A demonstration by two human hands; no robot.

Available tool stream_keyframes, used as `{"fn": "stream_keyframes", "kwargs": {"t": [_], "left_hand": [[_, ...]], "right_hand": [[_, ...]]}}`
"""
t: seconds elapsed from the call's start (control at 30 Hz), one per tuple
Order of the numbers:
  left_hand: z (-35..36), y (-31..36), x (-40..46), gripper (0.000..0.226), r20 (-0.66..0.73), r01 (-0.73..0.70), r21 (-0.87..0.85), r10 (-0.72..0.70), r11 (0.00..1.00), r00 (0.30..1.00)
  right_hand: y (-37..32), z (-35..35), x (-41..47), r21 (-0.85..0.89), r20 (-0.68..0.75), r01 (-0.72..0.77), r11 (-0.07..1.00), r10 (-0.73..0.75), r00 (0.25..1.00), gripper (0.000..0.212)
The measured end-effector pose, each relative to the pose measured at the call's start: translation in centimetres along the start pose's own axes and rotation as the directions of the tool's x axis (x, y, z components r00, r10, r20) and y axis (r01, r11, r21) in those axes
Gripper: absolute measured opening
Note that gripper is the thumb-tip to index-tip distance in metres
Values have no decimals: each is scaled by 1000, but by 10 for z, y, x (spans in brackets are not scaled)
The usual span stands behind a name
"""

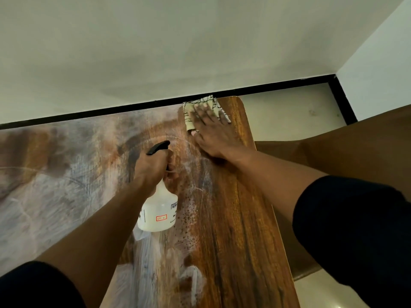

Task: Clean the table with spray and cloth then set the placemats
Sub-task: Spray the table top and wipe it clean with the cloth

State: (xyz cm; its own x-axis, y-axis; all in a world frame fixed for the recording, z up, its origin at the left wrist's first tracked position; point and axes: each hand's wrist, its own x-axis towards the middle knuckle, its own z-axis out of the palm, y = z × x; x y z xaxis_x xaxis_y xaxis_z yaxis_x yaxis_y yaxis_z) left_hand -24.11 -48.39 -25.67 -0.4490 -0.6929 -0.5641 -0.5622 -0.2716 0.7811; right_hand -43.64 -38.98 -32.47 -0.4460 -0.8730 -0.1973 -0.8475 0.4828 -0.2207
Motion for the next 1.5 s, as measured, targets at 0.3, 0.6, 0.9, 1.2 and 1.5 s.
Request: {"fn": "stream_keyframes", "kwargs": {"t": [0.3,0.6,0.9,1.2,1.5], "left_hand": [[-33,9,3,23,-19,12,-36,-13,999,1000],[-103,9,22,29,-219,36,22,-31,999,975],[-162,-28,30,36,-182,116,-109,-134,987,974],[-212,-30,31,21,-230,121,-169,-159,978,960],[-224,-42,37,26,-215,141,-155,-173,978,961]], "right_hand": [[27,-12,12,153,-37,-368,917,377,926,66],[-106,16,15,41,16,47,998,-47,999,65],[-54,-4,24,151,1,-346,926,350,937,65],[-206,16,62,76,23,-76,994,75,997,65],[-207,14,66,64,41,13,998,-16,999,65]]}}
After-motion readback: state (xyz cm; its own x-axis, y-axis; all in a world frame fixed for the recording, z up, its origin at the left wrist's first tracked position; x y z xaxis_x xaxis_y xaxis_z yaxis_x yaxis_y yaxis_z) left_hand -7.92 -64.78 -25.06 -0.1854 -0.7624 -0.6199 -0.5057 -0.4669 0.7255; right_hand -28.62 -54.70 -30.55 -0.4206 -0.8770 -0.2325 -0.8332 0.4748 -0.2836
